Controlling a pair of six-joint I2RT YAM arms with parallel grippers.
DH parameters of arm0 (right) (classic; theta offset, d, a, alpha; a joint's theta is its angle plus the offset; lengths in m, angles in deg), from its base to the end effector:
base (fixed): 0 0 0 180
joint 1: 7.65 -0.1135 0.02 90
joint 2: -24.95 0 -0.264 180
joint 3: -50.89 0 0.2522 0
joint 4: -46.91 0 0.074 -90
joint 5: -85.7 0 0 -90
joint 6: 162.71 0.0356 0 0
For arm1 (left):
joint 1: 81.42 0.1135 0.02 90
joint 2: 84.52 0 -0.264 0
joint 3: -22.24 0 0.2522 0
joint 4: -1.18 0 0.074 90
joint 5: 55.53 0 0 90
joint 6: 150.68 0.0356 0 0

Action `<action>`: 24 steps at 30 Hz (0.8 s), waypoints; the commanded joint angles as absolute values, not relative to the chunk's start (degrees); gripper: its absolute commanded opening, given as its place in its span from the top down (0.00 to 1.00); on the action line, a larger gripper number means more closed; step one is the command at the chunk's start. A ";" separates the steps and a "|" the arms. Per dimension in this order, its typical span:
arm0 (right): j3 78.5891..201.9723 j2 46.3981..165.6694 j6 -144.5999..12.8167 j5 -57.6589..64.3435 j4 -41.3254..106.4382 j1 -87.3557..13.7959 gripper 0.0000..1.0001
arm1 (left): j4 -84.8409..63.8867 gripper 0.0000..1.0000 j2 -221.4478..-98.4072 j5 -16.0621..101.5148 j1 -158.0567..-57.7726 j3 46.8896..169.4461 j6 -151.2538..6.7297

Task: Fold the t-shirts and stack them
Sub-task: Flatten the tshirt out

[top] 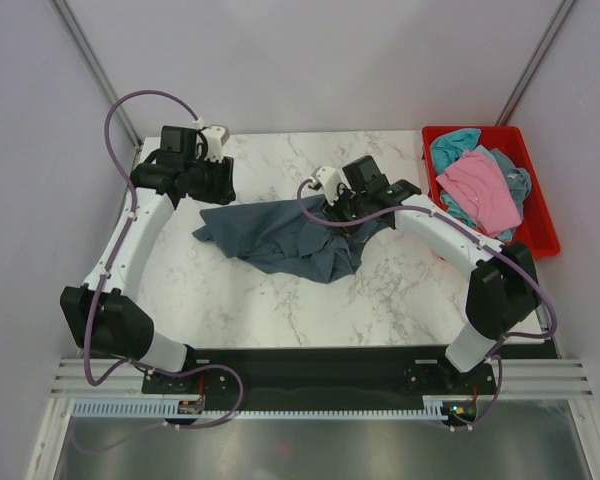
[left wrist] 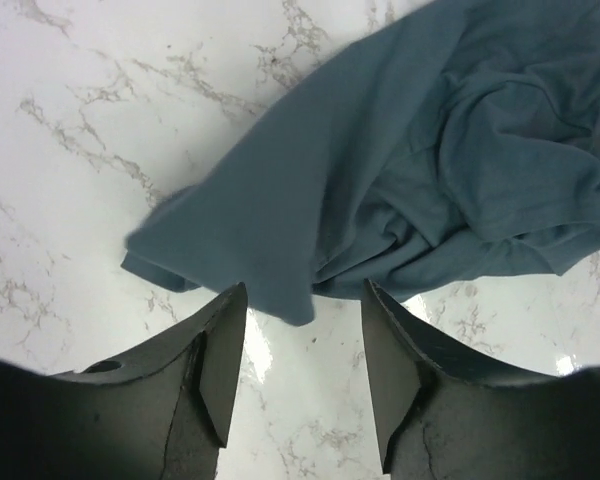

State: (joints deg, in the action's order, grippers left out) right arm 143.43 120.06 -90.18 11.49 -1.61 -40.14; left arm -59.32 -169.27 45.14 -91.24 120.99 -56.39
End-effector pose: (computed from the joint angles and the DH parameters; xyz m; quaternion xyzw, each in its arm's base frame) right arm 0.3014 0.2034 0.2809 -0.4359 0.8273 0.1715 0.3102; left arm 0.3098 -0.0603 0.3584 0.1478 0.9136 -0.1041 0.3644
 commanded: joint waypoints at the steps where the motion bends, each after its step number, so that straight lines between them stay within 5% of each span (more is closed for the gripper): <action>1: 144.01 119.08 -90.28 11.10 -0.25 -40.44 0.63 | -59.60 0.41 -167.49 50.45 -91.26 124.42 -58.75; 10: 137.16 120.40 -92.04 3.20 4.22 -40.52 0.60 | -58.90 0.39 -170.21 60.22 -96.87 113.52 -59.80; 24: 141.29 120.49 -95.82 -6.23 5.99 -39.39 0.53 | -57.67 0.37 -174.87 60.92 -98.64 115.98 -60.16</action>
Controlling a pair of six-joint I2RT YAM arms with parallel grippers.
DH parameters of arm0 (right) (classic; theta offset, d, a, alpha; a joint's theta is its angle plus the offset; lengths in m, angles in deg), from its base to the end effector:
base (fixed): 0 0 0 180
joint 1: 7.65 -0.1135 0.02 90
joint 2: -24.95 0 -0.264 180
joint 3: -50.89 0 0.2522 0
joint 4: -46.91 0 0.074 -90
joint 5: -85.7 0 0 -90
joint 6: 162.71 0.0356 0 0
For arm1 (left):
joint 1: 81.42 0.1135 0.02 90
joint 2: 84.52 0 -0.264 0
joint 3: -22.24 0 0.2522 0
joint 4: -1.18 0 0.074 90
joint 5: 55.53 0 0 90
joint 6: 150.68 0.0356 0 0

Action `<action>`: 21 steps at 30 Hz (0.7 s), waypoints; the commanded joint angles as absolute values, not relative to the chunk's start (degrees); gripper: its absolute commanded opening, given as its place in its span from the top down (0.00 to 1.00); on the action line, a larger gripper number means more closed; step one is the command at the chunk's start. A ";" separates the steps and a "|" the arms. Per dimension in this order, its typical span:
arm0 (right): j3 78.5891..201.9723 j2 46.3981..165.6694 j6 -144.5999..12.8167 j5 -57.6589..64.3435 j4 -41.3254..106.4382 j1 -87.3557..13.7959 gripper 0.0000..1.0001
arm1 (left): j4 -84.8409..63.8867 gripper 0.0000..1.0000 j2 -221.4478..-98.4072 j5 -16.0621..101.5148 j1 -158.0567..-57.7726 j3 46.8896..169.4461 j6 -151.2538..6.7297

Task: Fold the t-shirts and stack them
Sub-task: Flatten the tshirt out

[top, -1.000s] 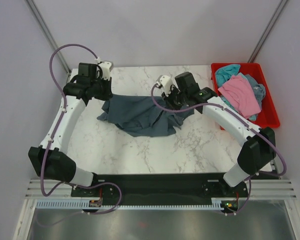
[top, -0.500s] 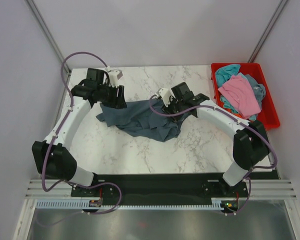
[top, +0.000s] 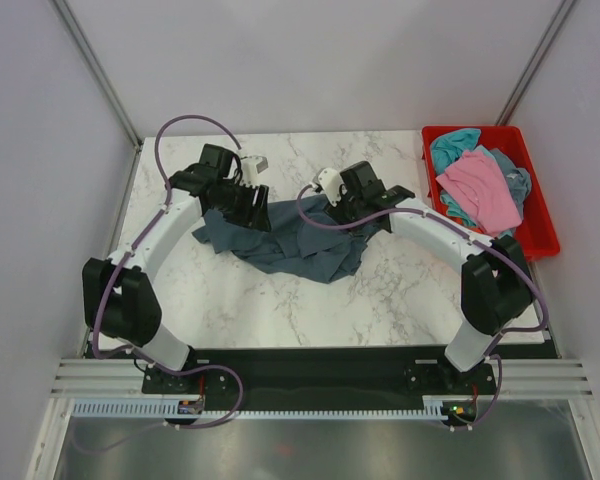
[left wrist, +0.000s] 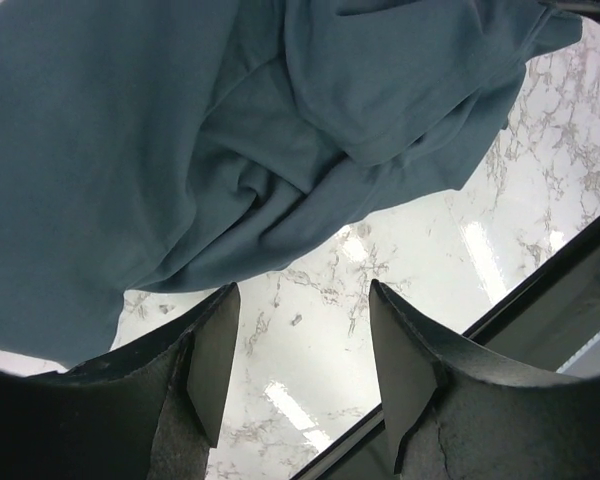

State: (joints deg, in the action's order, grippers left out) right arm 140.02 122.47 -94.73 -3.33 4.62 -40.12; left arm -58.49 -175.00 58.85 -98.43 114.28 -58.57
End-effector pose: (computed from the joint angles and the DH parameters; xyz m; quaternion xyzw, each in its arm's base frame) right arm 0.3148 0.2010 0.2536 -0.4336 0.8359 0.0386 0.3343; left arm 0.3118 -0.1107 0.2940 0.2133 0.9172 -0.2361 0.2399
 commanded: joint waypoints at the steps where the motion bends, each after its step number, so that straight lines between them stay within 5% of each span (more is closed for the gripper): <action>1: 140.42 120.06 -96.08 -6.15 5.91 -39.03 0.50 | -57.84 0.36 -174.79 60.92 -98.64 115.72 -60.07; 7: 135.84 120.40 -98.19 -5.80 6.17 -37.71 0.43 | -57.76 0.27 -174.43 61.89 -98.82 113.17 -59.72; 19: 138.82 124.71 -95.39 -4.30 7.14 -32.01 0.42 | -57.76 0.27 -174.17 61.27 -98.99 112.64 -59.72; 21: 140.49 125.06 -93.02 3.03 4.86 -28.77 0.36 | -57.84 0.27 -174.08 61.18 -98.91 112.64 -59.63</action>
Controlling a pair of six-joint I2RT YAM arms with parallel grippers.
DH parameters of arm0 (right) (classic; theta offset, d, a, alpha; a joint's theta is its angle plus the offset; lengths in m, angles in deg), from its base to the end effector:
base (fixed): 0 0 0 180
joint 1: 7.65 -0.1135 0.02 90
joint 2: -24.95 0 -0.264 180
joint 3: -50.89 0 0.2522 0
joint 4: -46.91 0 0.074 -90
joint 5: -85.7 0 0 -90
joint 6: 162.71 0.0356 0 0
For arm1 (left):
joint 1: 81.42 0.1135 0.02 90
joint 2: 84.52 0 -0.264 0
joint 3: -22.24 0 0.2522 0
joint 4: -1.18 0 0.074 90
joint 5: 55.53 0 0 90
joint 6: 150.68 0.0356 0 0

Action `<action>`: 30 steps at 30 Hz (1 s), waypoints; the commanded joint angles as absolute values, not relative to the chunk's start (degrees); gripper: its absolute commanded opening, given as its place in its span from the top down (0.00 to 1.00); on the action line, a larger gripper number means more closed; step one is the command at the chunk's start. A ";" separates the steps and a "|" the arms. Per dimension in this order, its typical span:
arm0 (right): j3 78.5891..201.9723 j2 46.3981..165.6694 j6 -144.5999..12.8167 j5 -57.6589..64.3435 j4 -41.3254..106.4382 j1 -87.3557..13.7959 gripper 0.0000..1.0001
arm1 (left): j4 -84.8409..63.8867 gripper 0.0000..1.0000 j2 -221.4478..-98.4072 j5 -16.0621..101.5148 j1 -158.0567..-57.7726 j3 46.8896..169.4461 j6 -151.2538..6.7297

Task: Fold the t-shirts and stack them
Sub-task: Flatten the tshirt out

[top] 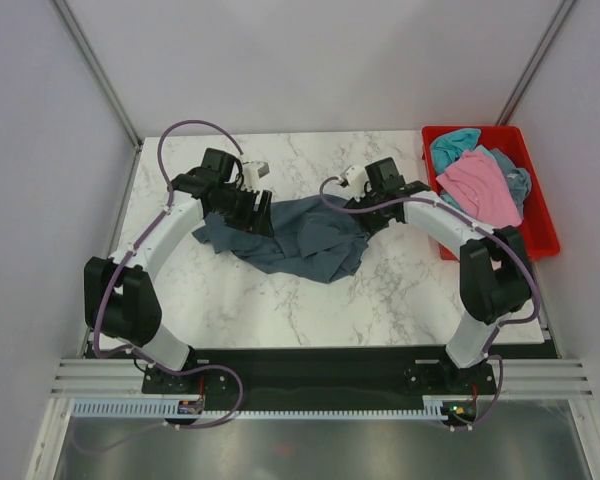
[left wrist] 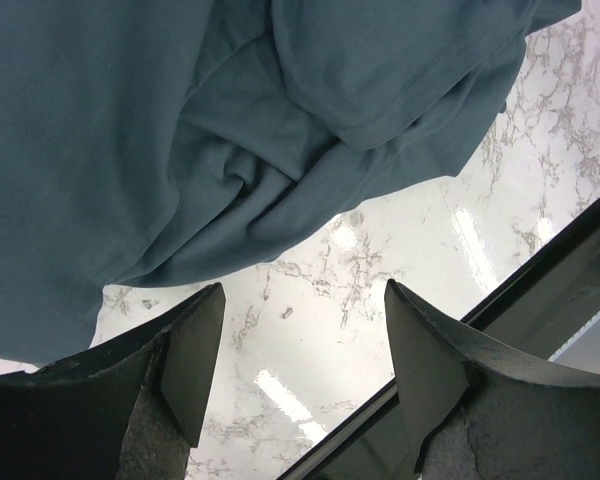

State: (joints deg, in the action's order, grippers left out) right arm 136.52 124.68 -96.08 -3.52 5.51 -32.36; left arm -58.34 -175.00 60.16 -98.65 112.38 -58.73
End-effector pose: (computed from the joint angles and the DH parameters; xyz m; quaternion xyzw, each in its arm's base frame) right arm 0.3371 0.1557 0.2219 -0.3909 0.8713 0.0100 0.2964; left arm 0.3084 -0.1118 0.2843 0.2138 0.9187 -0.2465 0.2227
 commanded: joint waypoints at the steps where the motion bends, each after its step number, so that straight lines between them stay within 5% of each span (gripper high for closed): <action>1: 142.58 126.02 -89.44 5.69 2.68 -27.44 0.36 | -57.93 0.27 -174.17 61.18 -98.91 112.64 -59.54; 14: 143.93 129.02 -75.70 40.76 -1.04 -17.24 0.42 | -58.37 0.27 -174.61 59.69 -98.99 113.08 -59.19; 30: 144.27 132.70 -77.80 42.20 -7.45 -15.04 0.49 | -58.63 0.27 -175.93 56.97 -100.22 114.75 -57.78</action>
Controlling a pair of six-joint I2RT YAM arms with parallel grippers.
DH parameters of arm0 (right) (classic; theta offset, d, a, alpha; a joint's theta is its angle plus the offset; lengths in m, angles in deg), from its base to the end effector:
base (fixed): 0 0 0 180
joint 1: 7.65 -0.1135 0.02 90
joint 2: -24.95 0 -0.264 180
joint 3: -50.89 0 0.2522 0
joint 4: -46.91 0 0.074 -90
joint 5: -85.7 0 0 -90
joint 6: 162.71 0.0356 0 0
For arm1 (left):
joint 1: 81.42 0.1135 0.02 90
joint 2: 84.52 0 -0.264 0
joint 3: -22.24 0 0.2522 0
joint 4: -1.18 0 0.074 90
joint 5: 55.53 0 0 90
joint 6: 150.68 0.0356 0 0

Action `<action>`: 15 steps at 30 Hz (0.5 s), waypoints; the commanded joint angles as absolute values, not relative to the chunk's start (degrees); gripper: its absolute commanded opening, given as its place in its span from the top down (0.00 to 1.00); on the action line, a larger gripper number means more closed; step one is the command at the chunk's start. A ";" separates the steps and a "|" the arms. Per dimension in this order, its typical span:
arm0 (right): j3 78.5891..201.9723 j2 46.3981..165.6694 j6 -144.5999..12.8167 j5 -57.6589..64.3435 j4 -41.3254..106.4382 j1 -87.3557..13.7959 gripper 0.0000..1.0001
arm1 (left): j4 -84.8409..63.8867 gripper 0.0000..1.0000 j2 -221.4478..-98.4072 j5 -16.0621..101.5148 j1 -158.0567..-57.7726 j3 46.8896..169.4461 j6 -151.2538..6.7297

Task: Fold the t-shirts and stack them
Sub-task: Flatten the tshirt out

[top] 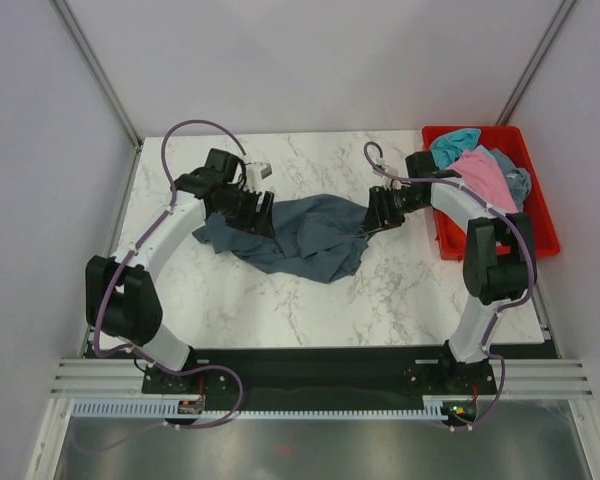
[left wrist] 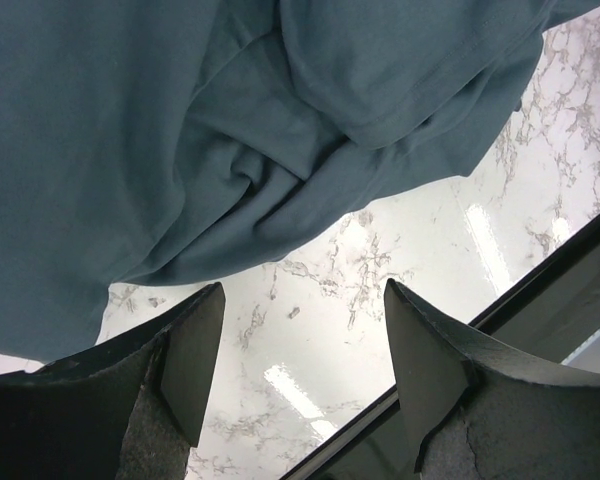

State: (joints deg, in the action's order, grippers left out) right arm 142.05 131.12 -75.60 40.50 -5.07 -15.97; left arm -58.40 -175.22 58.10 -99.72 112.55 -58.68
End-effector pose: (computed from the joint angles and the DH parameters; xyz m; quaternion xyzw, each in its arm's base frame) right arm 0.3683 0.0792 0.2104 -0.1641 0.8942 0.3817 0.1665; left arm 0.3077 -0.1168 0.2835 0.2188 0.9213 -0.2317 0.2230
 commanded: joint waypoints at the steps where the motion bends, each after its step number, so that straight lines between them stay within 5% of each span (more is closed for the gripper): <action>1: 144.28 132.88 -78.06 42.20 -7.45 -15.04 0.49 | -58.64 0.27 -175.93 56.88 -100.31 114.92 -57.78; 15: 146.30 136.22 -77.37 42.90 -7.10 -14.95 0.52 | -58.46 0.27 -176.10 56.44 -100.49 114.66 -57.61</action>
State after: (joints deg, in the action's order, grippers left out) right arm 143.78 135.06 -76.61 40.91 -7.23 -15.03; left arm -58.54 -176.00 57.05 -100.18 112.86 -58.68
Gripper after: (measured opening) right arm 0.488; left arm 0.729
